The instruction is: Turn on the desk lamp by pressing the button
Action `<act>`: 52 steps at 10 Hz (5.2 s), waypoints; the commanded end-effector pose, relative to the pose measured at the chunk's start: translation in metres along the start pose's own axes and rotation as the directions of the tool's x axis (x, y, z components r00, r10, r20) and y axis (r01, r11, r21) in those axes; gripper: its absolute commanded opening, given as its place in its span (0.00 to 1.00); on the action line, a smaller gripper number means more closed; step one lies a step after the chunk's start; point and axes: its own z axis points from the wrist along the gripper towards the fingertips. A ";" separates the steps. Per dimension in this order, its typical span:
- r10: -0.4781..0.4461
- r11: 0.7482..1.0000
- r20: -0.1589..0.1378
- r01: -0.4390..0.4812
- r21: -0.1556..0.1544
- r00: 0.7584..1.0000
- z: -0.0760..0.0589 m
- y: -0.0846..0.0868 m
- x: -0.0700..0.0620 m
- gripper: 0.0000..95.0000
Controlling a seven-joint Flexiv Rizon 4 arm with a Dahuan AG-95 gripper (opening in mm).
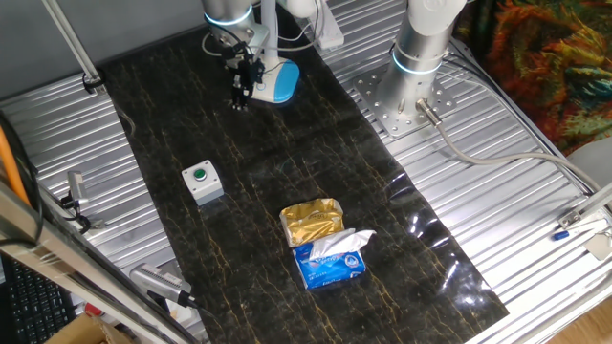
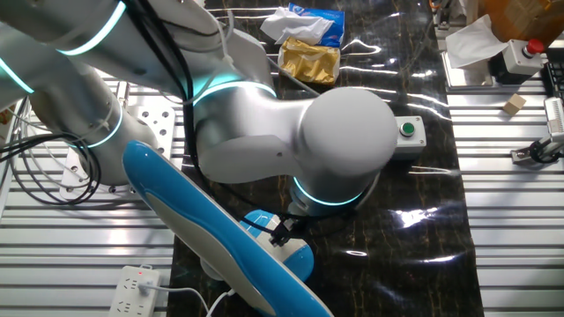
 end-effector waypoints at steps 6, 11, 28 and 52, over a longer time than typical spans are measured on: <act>0.029 0.999 0.029 -0.030 0.017 0.999 0.003 -0.007 0.002 1.00; 0.049 0.999 0.016 -0.049 0.012 0.999 0.013 -0.012 -0.011 1.00; 0.065 0.998 0.021 -0.065 0.014 0.998 -0.001 -0.014 -0.004 1.00; 0.129 0.990 0.013 -0.129 0.063 0.992 -0.007 -0.007 -0.006 1.00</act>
